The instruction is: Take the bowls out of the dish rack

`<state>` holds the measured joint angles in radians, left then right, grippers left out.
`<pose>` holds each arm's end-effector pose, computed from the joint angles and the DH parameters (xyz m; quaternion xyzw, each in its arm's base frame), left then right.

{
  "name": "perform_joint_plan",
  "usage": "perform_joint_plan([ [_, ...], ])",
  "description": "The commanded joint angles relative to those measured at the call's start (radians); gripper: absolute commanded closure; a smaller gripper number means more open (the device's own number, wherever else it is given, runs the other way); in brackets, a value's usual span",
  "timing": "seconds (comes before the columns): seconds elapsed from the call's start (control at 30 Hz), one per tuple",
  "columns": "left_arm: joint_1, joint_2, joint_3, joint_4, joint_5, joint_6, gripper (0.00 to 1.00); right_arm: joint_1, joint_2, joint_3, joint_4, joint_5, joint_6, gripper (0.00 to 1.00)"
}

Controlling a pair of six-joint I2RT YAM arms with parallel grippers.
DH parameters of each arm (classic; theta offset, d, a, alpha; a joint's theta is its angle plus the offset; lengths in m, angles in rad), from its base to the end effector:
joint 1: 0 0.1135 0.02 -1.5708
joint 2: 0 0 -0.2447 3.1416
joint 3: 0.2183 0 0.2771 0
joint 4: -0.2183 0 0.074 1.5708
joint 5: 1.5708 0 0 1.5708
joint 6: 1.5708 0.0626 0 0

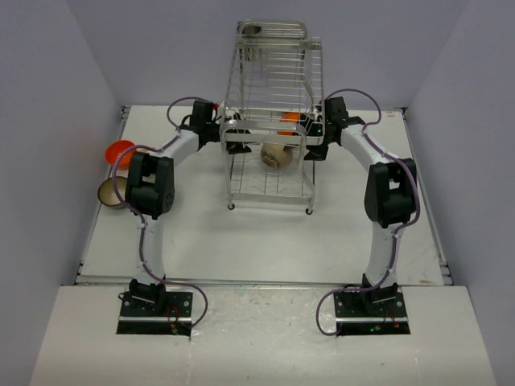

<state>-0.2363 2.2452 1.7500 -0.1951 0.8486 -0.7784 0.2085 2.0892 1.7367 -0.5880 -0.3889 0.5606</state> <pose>0.5026 -0.1694 0.1554 -0.0517 0.8413 -0.5142 0.1585 0.4780 0.1254 0.1824 0.1044 0.9289 0.2844 0.2130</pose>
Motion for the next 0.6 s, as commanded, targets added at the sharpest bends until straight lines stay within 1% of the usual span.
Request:
perform_joint_plan([
  [0.0, -0.005, 0.002, 0.002, 0.037, 0.04, -0.016, 0.41, -0.001, -0.012, 0.029, 0.065, -0.099, -0.005, 0.11],
  [0.17, -0.005, 0.007, 0.002, 0.04, 0.04, -0.022, 0.42, -0.001, 0.029, 0.058, 0.085, -0.151, 0.004, 0.11],
  [0.27, -0.005, 0.011, 0.006, 0.04, 0.041, -0.024, 0.41, -0.003, 0.048, 0.058, 0.112, -0.185, 0.015, 0.05],
  [0.3, -0.005, 0.013, 0.006, 0.04, 0.044, -0.024, 0.41, -0.003, 0.051, 0.049, 0.128, -0.195, 0.019, 0.01],
  [0.37, -0.005, 0.016, 0.008, 0.043, 0.046, -0.024, 0.41, -0.003, 0.054, 0.034, 0.177, -0.241, 0.039, 0.01],
  [0.57, -0.005, 0.024, 0.006, 0.046, 0.053, -0.022, 0.41, -0.015, 0.057, -0.038, 0.283, -0.284, 0.088, 0.01],
])
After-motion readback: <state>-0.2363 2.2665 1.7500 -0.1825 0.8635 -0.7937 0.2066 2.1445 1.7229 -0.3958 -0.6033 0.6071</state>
